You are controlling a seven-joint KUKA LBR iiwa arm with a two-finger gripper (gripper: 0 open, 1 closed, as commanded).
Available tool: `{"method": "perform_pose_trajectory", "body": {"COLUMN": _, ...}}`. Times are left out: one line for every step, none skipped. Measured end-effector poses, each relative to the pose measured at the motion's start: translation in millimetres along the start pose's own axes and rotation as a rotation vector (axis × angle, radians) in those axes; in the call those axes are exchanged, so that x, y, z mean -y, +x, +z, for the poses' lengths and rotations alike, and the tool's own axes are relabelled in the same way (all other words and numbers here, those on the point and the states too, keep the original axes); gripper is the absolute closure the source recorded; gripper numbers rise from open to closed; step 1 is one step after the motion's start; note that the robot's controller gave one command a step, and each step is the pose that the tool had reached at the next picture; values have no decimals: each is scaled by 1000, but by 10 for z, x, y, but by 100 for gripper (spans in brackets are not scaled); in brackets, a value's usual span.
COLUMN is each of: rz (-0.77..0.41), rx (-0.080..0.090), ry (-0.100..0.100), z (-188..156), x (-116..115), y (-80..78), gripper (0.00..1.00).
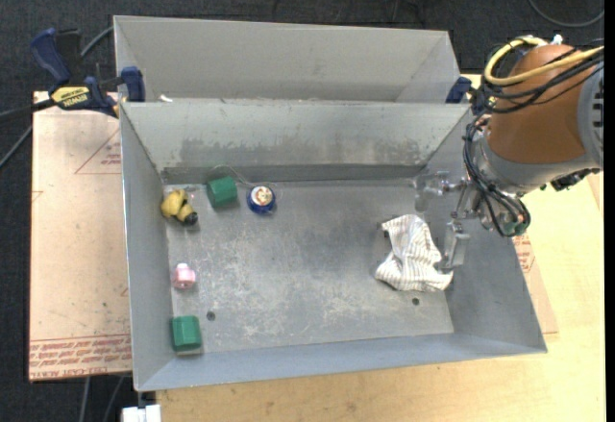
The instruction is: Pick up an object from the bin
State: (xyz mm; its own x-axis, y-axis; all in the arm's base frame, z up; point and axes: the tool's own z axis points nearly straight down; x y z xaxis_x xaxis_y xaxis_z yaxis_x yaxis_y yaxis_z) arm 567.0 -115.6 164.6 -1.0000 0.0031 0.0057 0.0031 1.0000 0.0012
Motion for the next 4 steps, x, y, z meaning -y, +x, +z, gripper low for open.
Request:
{"method": "perform_pose_trajectory", "body": {"rz": -3, "rx": 8, "ry": 1, "z": -49, "x": -7, "y": -15, "gripper": 0}}
{"method": "perform_pose_trajectory", "body": {"rz": -158, "rx": 3, "ry": 0, "z": 426, "x": -239, "y": 303, "gripper": 0}}
{"method": "perform_pose_trajectory", "body": {"rz": -370, "rx": 8, "ry": 1, "z": 956, "x": -177, "y": 269, "gripper": 0}}
{"method": "perform_pose_trajectory", "body": {"rz": -423, "rx": 11, "ry": 2, "z": 455, "x": -186, "y": 180, "gripper": 0}}
